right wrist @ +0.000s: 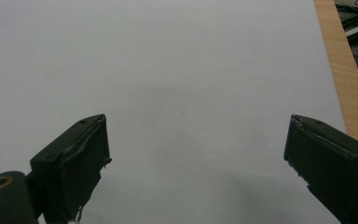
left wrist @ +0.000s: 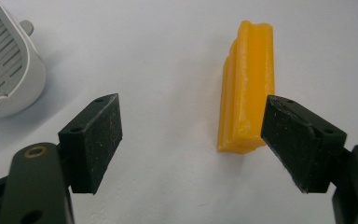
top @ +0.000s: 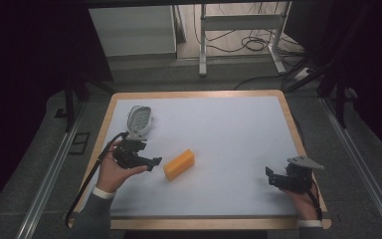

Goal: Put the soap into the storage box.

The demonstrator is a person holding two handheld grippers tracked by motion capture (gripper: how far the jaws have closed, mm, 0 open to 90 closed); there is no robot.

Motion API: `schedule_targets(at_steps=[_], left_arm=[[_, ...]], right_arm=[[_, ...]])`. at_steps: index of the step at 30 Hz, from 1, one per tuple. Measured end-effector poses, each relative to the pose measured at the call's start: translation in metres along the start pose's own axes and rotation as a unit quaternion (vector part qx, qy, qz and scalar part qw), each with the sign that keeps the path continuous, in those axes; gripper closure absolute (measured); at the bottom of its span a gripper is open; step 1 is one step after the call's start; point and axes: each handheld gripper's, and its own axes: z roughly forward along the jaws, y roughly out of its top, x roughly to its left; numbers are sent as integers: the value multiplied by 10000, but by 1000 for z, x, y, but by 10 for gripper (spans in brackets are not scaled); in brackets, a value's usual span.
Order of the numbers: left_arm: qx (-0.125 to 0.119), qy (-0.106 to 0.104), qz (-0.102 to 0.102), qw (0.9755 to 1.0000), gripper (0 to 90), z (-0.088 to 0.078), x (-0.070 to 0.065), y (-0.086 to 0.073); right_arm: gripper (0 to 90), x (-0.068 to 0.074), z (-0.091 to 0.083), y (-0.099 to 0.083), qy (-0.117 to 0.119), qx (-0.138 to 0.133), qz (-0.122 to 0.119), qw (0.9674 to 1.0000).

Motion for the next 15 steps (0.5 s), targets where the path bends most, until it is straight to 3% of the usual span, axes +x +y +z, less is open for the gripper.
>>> schedule_targets(at_steps=[7, 15], left_arm=[[53, -34, 113, 9999, 215, 3, -7, 8], [190, -228, 291, 9991, 215, 15, -23, 19]], right_arm=[[67, 0, 0, 0, 5, -9, 3, 10000], [67, 0, 0, -1, -5, 6, -8, 10000]])
